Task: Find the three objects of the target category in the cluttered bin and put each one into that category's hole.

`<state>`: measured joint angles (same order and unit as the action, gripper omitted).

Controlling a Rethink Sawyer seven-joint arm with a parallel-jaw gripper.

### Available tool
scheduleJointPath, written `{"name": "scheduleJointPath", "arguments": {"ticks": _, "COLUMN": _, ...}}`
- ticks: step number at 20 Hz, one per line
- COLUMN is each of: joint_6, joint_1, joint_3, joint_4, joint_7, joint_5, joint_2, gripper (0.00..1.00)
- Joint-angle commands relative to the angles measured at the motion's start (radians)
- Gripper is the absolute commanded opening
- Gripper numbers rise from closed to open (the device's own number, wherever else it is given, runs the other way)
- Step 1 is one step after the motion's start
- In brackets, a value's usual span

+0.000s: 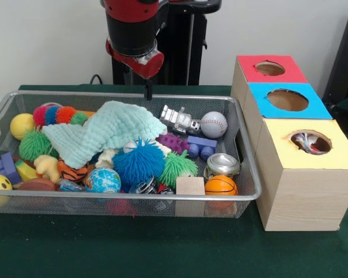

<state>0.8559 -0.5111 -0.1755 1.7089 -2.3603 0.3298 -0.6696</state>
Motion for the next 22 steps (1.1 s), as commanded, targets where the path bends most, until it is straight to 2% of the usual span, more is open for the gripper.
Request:
{"name": "scheduleJointPath", "arguments": {"ticks": 1, "joint_6": -0.064, "joint_1": 0.001, "joint_3": -0.041, "joint_4": 0.039, "joint_7": 0.083, "joint_5": 0.055, "joint_2": 0.054, "gripper": 1.0}}
{"name": "scheduleJointPath", "arguments": {"ticks": 7, "joint_6": -0.094, "joint_1": -0.007, "joint_3": -0.05, "joint_4": 0.071, "joint_7": 0.088, "joint_5": 0.065, "joint_2": 0.051, "gripper": 1.0}}
{"name": "scheduleJointPath", "arguments": {"ticks": 13, "joint_6": -0.11, "joint_1": -0.024, "joint_3": -0.079, "joint_4": 0.099, "joint_7": 0.138, "joint_5": 0.084, "joint_2": 0.03, "gripper": 1.0}}
{"name": "scheduleJointPath", "arguments": {"ticks": 17, "joint_6": -0.074, "joint_1": -0.047, "joint_3": -0.109, "joint_4": 0.074, "joint_7": 0.205, "joint_5": 0.091, "joint_2": 0.058, "gripper": 1.0}}
{"name": "scheduleJointPath", "arguments": {"ticks": 22, "joint_6": -0.088, "joint_1": -0.069, "joint_3": -0.128, "joint_4": 0.057, "joint_7": 0.223, "joint_5": 0.11, "joint_2": 0.09, "gripper": 1.0}}
